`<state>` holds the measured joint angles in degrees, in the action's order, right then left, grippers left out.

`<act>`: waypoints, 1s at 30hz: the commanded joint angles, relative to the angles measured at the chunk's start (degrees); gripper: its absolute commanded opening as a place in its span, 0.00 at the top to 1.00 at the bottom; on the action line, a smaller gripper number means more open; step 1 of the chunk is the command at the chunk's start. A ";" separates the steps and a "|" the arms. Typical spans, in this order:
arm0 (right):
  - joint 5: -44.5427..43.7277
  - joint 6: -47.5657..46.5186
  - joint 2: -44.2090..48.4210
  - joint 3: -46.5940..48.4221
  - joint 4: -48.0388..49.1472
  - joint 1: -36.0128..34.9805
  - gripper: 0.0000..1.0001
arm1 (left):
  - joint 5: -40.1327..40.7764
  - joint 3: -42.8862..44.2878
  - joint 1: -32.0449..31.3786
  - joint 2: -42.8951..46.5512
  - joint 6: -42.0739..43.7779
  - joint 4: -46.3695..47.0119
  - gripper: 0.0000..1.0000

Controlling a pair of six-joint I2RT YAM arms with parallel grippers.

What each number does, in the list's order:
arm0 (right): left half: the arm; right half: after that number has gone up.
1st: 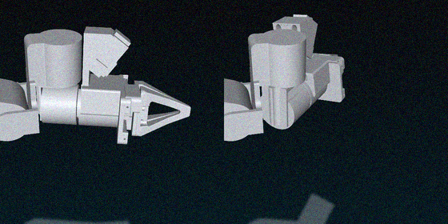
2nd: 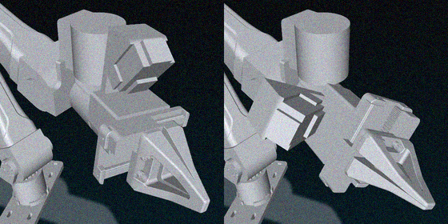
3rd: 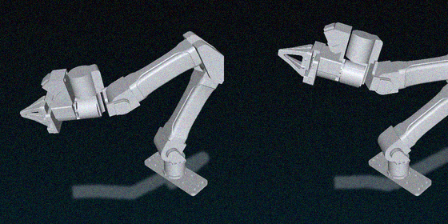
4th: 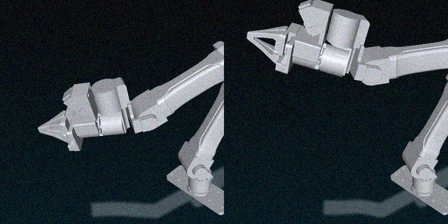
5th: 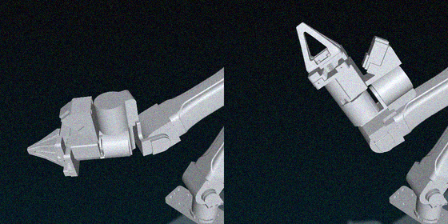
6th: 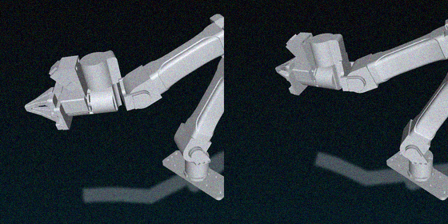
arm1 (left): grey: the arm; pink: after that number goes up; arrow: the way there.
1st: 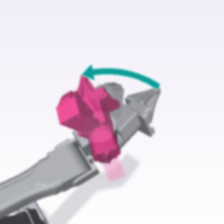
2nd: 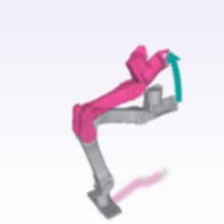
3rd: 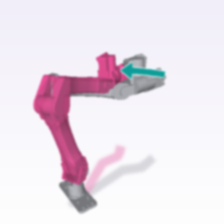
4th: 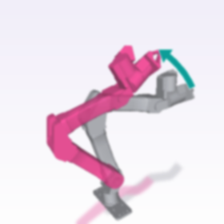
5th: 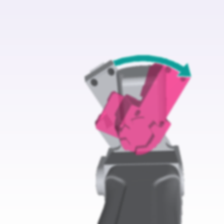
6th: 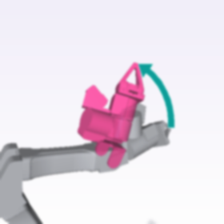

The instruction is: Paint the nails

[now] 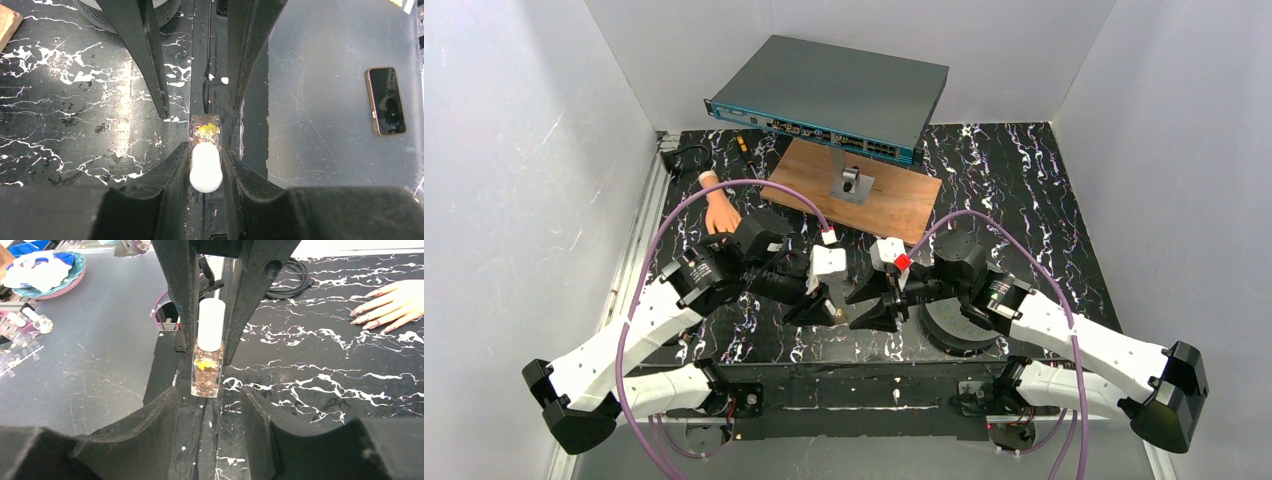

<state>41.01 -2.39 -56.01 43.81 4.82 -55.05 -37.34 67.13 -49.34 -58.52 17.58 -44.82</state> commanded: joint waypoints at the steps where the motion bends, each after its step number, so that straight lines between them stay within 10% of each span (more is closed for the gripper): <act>1: 0.19 0.80 -0.65 2.50 3.40 -1.29 0.42 | -0.27 1.19 -0.48 0.21 0.52 1.57 1.00; 13: -0.73 1.98 -2.91 2.22 5.72 -2.95 0.48 | 0.21 0.02 -0.92 -0.29 0.17 3.56 1.00; 30: -2.17 3.86 -3.77 3.02 4.89 -4.27 0.99 | 2.01 -0.57 -1.10 -0.80 -1.24 3.57 0.94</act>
<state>37.82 0.54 -59.75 43.81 7.49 -58.30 -36.12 66.85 -50.13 -59.18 16.67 -42.06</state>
